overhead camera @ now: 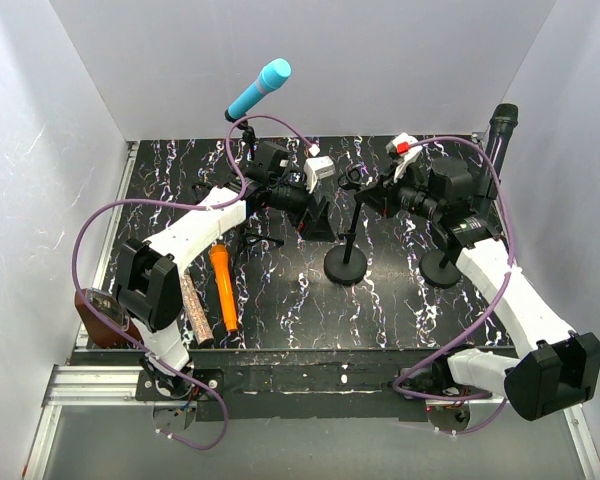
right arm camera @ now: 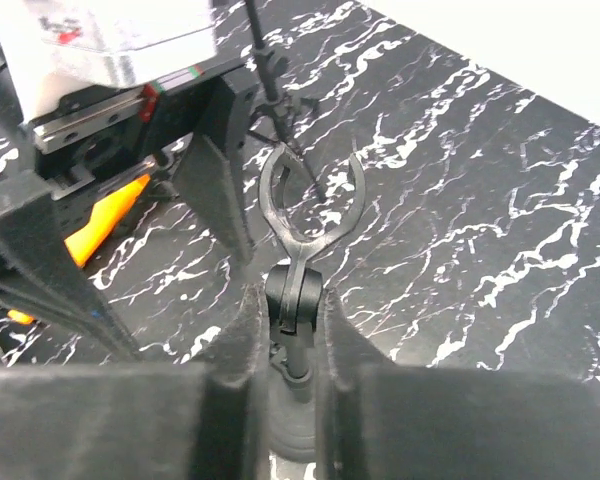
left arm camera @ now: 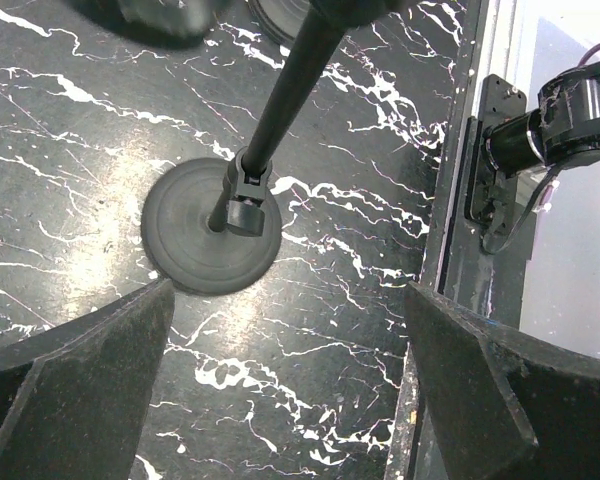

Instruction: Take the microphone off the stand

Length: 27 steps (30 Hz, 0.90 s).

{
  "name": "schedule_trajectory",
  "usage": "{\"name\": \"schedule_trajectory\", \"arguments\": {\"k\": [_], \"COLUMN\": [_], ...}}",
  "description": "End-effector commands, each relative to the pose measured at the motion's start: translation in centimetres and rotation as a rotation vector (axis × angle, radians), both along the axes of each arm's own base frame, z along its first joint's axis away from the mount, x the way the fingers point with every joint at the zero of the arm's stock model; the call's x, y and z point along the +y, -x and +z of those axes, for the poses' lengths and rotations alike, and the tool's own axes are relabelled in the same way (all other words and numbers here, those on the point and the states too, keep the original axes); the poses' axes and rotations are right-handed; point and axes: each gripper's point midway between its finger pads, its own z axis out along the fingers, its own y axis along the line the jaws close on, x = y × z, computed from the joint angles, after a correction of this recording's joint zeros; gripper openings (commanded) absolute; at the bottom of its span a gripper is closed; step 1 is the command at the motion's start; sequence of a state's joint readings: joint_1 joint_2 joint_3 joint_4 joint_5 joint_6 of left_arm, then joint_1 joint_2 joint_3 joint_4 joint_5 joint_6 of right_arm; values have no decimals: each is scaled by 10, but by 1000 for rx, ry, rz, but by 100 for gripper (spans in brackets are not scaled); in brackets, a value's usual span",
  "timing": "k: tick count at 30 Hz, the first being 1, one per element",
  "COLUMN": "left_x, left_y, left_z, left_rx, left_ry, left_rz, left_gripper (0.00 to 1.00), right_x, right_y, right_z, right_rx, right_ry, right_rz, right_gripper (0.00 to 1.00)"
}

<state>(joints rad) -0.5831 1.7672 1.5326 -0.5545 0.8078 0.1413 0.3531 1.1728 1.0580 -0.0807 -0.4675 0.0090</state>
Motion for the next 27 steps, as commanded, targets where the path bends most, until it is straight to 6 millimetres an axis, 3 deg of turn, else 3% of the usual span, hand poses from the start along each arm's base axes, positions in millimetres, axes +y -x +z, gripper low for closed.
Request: {"name": "schedule_trajectory", "arguments": {"k": [1, 10, 16, 22, 27], "left_x": [3, 6, 7, -4, -13], "left_y": [4, 3, 0, -5, -14], "left_z": [40, 41, 17, -12, -17], "left_rx": [-120, -161, -92, 57, 71], "left_ry": [45, 34, 7, 19, 31], "left_rz": [-11, -10, 56, 123, 112], "left_gripper": [98, 98, 98, 95, 95], "right_x": [2, -5, -11, -15, -17], "right_y": [4, 22, 26, 33, 41], "right_z": [-3, -83, -109, -116, -138], "right_rx": [16, 52, 21, 18, 56], "right_ry": [-25, 99, 151, 162, 182], "right_rz": [11, 66, 72, 67, 86], "right_gripper": [1, 1, 1, 1, 1]}}
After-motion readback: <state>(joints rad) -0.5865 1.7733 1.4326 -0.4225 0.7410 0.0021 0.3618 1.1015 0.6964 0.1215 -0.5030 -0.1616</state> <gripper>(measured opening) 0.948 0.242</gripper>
